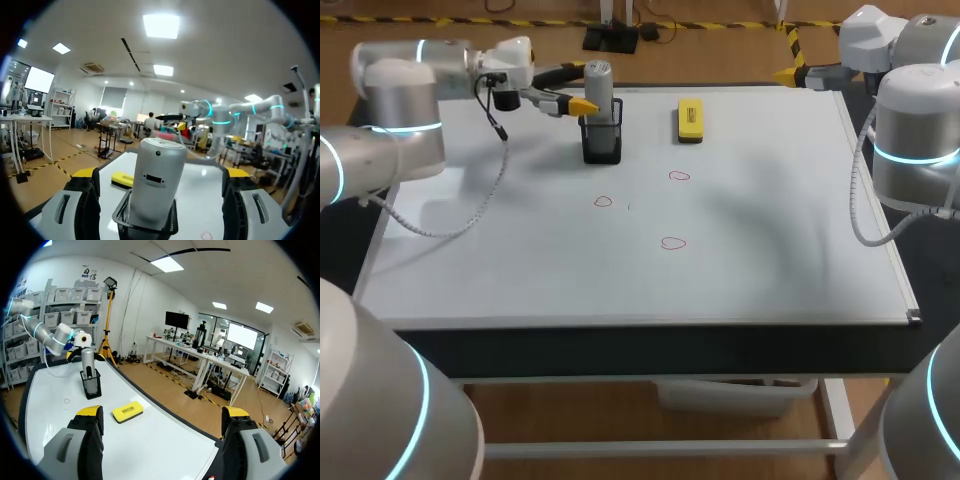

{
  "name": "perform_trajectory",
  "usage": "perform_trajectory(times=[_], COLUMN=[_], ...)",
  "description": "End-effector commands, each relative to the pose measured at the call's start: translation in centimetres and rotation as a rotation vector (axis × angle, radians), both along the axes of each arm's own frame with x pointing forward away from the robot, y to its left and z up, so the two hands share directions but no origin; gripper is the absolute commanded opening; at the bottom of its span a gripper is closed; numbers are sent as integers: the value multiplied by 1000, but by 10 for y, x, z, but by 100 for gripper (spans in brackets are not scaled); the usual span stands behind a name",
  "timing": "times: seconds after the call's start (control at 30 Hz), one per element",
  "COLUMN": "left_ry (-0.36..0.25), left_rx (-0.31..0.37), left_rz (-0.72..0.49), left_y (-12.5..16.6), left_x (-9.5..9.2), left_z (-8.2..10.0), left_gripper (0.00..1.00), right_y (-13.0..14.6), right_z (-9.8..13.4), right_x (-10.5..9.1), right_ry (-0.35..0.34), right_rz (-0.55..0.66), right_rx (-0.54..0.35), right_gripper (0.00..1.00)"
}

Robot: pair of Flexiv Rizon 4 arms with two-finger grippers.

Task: Pick up the inspection probe, press it on each red-marked spot on the whiteboard one by one, put down the probe, pick up the eraser, and wipe off all the red marks.

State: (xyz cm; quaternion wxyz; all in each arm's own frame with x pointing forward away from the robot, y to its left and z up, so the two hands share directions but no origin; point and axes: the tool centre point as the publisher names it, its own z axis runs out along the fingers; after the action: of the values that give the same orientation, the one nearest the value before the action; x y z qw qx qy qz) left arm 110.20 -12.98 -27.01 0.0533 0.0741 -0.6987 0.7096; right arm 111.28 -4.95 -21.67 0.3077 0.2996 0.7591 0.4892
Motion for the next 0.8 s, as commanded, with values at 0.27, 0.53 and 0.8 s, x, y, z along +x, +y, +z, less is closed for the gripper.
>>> perform_trajectory(times=[0.27,0.53,0.8], left_ry=[1,-4,-3], left_rx=[-16,-8,-12], left_rz=[-47,-54,-58], left_y=[-19,-24,-27], left_x=[8,8,8], left_z=[-7,-9,-11], left_gripper=[100,100,100], right_y=[0,0,0], right_z=[0,0,0], right_x=[1,1,1], right_ry=[2,2,2], right_rz=[1,1,1], right_rx=[-1,-1,-1], right_gripper=[100,100,100])
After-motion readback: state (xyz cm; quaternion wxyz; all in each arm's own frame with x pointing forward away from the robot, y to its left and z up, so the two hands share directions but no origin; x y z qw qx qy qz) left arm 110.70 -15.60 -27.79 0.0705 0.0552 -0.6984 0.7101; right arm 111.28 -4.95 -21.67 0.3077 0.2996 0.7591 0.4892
